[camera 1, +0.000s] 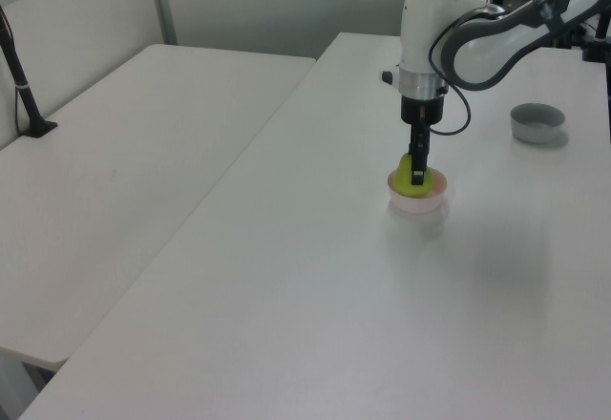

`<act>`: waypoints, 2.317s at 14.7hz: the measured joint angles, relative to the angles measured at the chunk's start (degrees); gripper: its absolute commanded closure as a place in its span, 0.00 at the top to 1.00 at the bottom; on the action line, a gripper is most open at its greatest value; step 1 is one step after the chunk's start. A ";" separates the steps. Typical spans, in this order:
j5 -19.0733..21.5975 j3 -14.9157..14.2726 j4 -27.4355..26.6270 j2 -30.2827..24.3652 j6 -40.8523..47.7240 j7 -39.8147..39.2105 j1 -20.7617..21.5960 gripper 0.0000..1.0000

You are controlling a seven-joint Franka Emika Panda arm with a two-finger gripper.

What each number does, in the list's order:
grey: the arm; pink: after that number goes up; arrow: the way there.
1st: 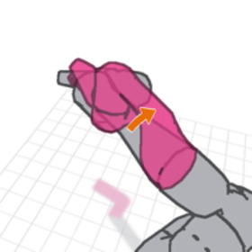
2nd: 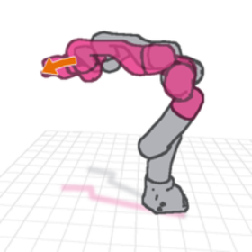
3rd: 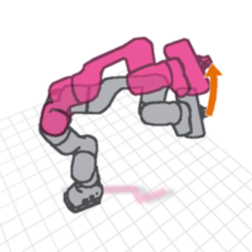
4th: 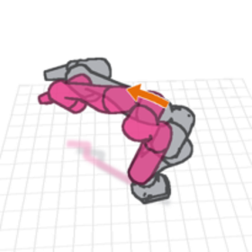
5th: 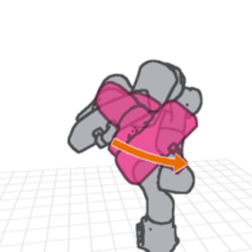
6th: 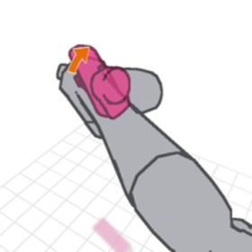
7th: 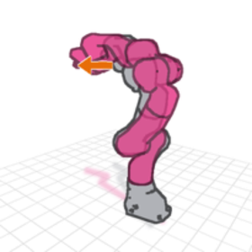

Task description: Place the pear in the bowl

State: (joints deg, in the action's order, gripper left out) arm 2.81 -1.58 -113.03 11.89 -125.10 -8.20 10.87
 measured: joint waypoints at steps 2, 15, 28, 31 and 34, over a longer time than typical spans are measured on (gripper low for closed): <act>0.00 -0.09 -0.01 0.77 -0.43 0.19 -0.15 0.75; -3.41 -0.38 13.28 -5.54 22.43 7.68 -2.70 1.00; -3.10 -0.76 21.66 -12.98 34.47 -2.84 -14.66 1.00; -1.95 -0.77 21.45 -12.48 30.58 -3.70 -14.71 1.00; -1.54 -0.77 21.43 -12.44 30.46 -3.71 -14.80 1.00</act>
State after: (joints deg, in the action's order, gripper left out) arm 1.27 -2.34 -91.60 -0.56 -94.63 -11.91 -3.93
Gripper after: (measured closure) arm 0.000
